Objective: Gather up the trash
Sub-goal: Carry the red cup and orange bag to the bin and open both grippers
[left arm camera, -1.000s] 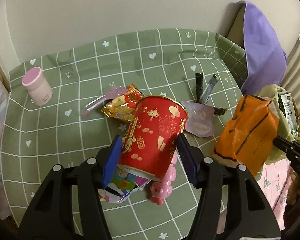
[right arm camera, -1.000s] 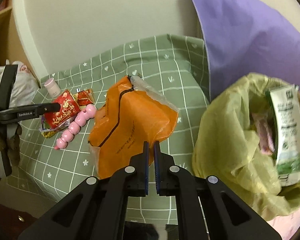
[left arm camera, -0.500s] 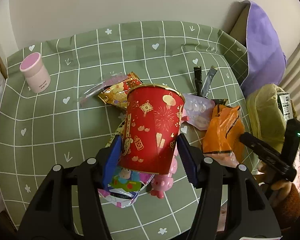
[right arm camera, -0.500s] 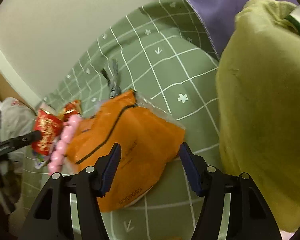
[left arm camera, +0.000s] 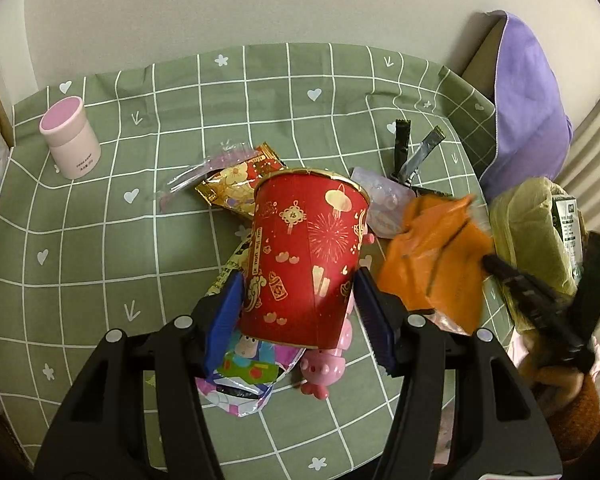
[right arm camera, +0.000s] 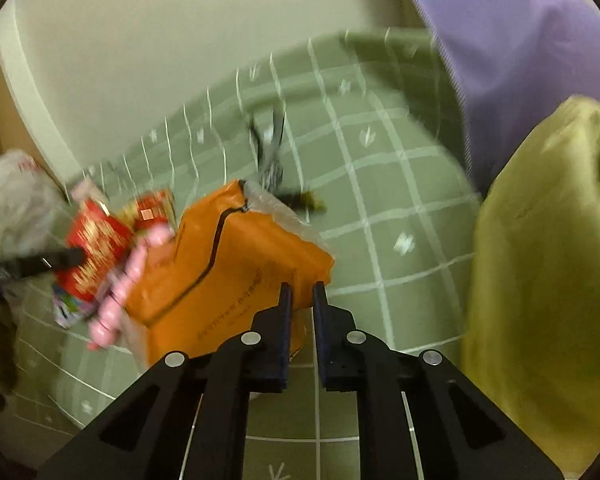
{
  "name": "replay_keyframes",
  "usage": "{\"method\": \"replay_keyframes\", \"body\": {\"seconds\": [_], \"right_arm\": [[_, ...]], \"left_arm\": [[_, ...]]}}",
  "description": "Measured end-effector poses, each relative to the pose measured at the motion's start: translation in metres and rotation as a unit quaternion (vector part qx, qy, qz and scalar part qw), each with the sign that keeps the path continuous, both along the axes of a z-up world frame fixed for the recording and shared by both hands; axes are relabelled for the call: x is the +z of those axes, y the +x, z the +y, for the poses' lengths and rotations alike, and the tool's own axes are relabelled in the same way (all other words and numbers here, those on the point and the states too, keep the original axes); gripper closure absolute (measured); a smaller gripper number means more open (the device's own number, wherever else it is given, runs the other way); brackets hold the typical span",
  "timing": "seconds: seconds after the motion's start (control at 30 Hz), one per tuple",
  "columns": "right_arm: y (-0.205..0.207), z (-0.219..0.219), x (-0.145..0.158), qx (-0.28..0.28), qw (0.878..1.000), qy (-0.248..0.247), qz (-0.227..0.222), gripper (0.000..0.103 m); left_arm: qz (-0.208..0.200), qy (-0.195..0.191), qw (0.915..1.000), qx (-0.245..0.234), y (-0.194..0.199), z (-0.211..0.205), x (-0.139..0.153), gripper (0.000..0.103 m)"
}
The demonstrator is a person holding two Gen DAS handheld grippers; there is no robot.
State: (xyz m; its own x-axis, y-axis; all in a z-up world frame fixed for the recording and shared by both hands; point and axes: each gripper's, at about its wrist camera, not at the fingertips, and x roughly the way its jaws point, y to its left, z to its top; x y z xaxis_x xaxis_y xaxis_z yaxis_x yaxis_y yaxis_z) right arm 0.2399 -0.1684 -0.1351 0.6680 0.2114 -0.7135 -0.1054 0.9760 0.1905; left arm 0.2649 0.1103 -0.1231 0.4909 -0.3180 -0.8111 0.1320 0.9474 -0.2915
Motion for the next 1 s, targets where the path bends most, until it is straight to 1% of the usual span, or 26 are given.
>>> {"method": "replay_keyframes", "body": {"seconds": [0.1, 0.13, 0.27, 0.37, 0.43, 0.5, 0.57, 0.6, 0.67, 0.7, 0.77, 0.8, 0.83, 0.87, 0.93, 0.97, 1.0], "right_arm": [[-0.013, -0.013, 0.035, -0.016, 0.999, 0.001, -0.041, 0.092], [-0.015, -0.015, 0.042, -0.02, 0.999, 0.0, -0.049, 0.092], [-0.03, -0.034, 0.08, -0.044, 0.995, -0.004, -0.088, 0.092], [-0.044, -0.046, 0.103, -0.06, 0.991, -0.01, -0.115, 0.092], [-0.052, -0.054, 0.118, -0.07, 0.989, -0.015, -0.131, 0.092], [-0.065, -0.063, 0.135, -0.085, 0.985, -0.035, -0.15, 0.092], [-0.077, -0.075, 0.149, -0.103, 0.98, -0.058, -0.161, 0.092], [-0.082, -0.082, 0.153, -0.112, 0.978, -0.064, -0.164, 0.092], [-0.09, -0.096, 0.16, -0.134, 0.974, -0.076, -0.165, 0.092], [-0.096, -0.107, 0.163, -0.148, 0.972, -0.082, -0.163, 0.092], [-0.103, -0.128, 0.164, -0.17, 0.97, -0.087, -0.152, 0.092], [-0.105, -0.133, 0.163, -0.176, 0.969, -0.088, -0.149, 0.092], [-0.108, -0.146, 0.161, -0.19, 0.968, -0.09, -0.141, 0.092], [-0.109, -0.154, 0.16, -0.2, 0.966, -0.09, -0.135, 0.092], [-0.113, -0.168, 0.158, -0.213, 0.965, -0.084, -0.13, 0.092], [-0.115, -0.177, 0.156, -0.222, 0.963, -0.082, -0.127, 0.092], [-0.117, -0.182, 0.156, -0.228, 0.962, -0.083, -0.124, 0.092]], "left_arm": [[-0.011, -0.002, 0.9999, 0.007, 0.002, -0.001, 0.005, 0.05], [-0.017, -0.006, 0.9998, 0.01, 0.002, 0.0, 0.009, 0.051], [-0.046, -0.022, 0.9986, 0.012, 0.002, -0.002, 0.028, 0.051], [-0.076, -0.034, 0.9965, 0.005, 0.0, -0.008, 0.051, 0.051], [-0.099, -0.045, 0.994, -0.011, 0.001, -0.018, 0.071, 0.051], [-0.12, -0.057, 0.9906, -0.032, 0.002, -0.032, 0.091, 0.051], [-0.145, -0.069, 0.985, -0.064, 0.003, -0.055, 0.113, 0.051], [-0.158, -0.076, 0.9807, -0.087, 0.002, -0.07, 0.125, 0.051], [-0.176, -0.09, 0.9712, -0.133, 0.002, -0.101, 0.142, 0.051], [-0.18, -0.103, 0.964, -0.166, 0.001, -0.125, 0.151, 0.051], [-0.173, -0.124, 0.9546, -0.208, 0.002, -0.154, 0.157, 0.051], [-0.166, -0.138, 0.9471, -0.238, 0.003, -0.178, 0.16, 0.051], [-0.161, -0.144, 0.9429, -0.254, 0.003, -0.192, 0.16, 0.051], [-0.154, -0.149, 0.9358, -0.28, 0.003, -0.213, 0.16, 0.051], [-0.142, -0.149, 0.925, -0.319, 0.002, -0.246, 0.156, 0.051], [-0.135, -0.146, 0.921, -0.335, 0.002, -0.259, 0.152, 0.051], [-0.121, -0.14, 0.9159, -0.356, 0.003, -0.281, 0.144, 0.051]]}}
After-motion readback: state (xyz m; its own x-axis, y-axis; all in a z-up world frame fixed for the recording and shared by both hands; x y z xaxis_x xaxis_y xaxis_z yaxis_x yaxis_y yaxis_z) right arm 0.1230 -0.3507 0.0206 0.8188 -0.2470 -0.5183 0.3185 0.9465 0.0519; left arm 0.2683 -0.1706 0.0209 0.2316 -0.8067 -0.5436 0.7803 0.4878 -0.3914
